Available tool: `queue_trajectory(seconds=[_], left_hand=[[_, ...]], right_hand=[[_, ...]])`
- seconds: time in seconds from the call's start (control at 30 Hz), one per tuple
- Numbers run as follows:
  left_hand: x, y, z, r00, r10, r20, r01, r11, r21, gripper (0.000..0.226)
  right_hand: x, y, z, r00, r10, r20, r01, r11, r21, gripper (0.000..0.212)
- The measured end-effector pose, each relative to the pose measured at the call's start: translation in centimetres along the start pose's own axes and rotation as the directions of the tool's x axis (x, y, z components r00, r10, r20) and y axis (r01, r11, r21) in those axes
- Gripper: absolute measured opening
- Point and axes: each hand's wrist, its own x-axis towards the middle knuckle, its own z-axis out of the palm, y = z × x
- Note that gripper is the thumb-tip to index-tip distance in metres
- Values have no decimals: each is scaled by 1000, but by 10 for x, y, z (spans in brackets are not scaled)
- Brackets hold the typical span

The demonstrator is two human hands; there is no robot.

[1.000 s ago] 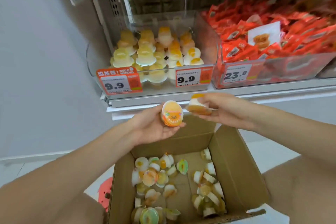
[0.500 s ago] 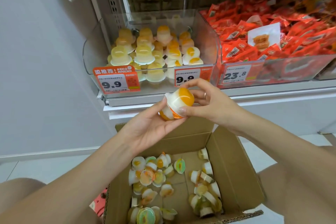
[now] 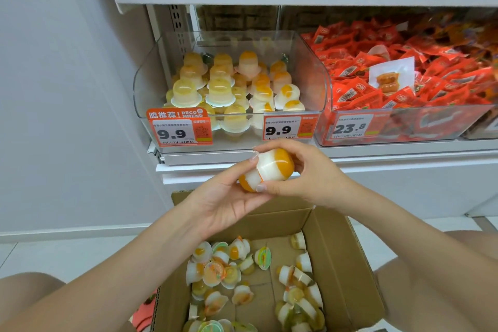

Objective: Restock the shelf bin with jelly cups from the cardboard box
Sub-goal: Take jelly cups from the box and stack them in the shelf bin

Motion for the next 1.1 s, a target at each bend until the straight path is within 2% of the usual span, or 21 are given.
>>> queue_trajectory(seconds=[0.07, 0.13, 0.2, 0.23, 0.27, 0.3, 0.33, 0.37, 0.4, 0.43, 0.5, 0.63, 0.73, 0.97, 1.1], left_hand=[[-1, 6, 2, 1000, 25, 10, -25, 1000, 0, 48], [0, 19, 6, 997, 77, -2, -76, 995, 67, 48], [1, 40, 9, 984, 178, -29, -159, 930, 333, 46], [1, 52, 6, 966, 256, -44, -188, 805, 562, 42], [1, 64, -2, 936, 350, -40, -173, 556, 813, 37], [2, 76, -13, 902, 432, 13, -96, 172, 980, 34], [4, 85, -25, 883, 460, 97, 36, -272, 962, 32], [5, 92, -35, 882, 441, 165, 145, -588, 796, 30], [6, 96, -42, 889, 413, 198, 198, -737, 646, 31], [6, 98, -46, 891, 402, 212, 208, -775, 597, 32], [7, 101, -46, 883, 407, 232, 174, -745, 644, 32], [11, 104, -49, 873, 397, 284, 116, -734, 670, 33], [14, 104, -50, 866, 411, 285, 115, -719, 686, 29], [15, 105, -51, 863, 425, 272, 82, -650, 756, 25], [14, 102, -52, 867, 423, 263, 91, -654, 751, 30]], right_hand=[[4, -7, -1, 1000, -28, -2, 28, 999, -19, 50], [16, -18, -7, 996, -48, -69, 45, 998, -44, 49], [40, -30, -20, 976, -66, -207, 52, 996, -68, 45], [55, -35, -27, 958, -75, -278, 51, 994, -93, 45], [72, -39, -35, 941, -85, -327, 43, 990, -136, 48], [90, -41, -41, 932, -99, -349, 30, 980, -198, 52], [108, -42, -45, 932, -113, -344, 15, 961, -276, 56], [127, -40, -48, 938, -126, -324, 1, 932, -361, 58], [145, -37, -50, 945, -131, -300, -15, 899, -438, 59], [163, -34, -50, 952, -125, -281, -34, 866, -499, 60], [194, -25, -52, 965, -92, -248, -72, 811, -581, 66], [227, -15, -52, 987, 69, -148, -150, 742, -654, 77], [236, -11, -51, 989, 116, -92, -147, 705, -694, 82], [240, -10, -53, 988, 139, -72, -148, 678, -720, 84], [240, -6, -51, 986, 164, -24, -125, 640, -758, 71]])
